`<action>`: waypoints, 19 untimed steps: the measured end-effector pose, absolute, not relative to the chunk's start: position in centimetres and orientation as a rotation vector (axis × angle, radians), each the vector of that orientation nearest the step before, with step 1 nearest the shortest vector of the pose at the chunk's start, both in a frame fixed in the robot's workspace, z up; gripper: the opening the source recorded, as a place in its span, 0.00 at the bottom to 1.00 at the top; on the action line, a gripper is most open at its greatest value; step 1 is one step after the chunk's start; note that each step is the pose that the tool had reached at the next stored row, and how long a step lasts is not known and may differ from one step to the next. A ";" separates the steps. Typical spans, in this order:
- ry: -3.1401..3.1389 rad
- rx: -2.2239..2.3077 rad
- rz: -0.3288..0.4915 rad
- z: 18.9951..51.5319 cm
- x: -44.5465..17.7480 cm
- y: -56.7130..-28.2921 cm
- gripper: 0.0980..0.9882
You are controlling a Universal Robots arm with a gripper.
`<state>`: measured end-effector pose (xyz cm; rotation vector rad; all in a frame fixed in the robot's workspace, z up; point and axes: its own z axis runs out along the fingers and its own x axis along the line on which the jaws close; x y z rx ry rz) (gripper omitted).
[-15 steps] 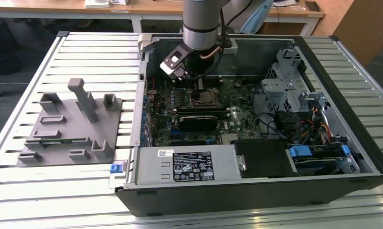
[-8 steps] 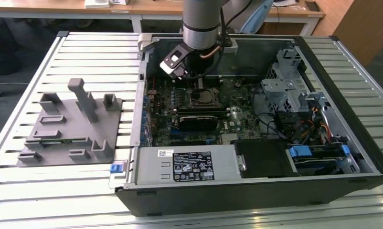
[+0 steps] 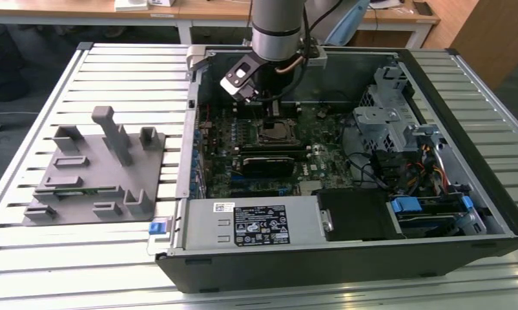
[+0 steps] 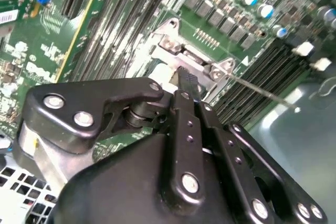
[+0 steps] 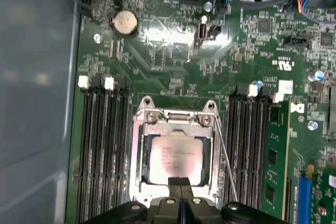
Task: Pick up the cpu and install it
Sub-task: 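Close the cpu cover, then install the first cpu locking lever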
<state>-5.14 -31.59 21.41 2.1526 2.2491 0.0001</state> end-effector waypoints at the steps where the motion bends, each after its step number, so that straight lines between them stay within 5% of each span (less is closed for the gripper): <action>1: 2.249 2.153 0.000 21.4 -5.0 -31.6 0.01; 19: 2.250 2.151 0.000 21.5 -3.2 -31.6 0.01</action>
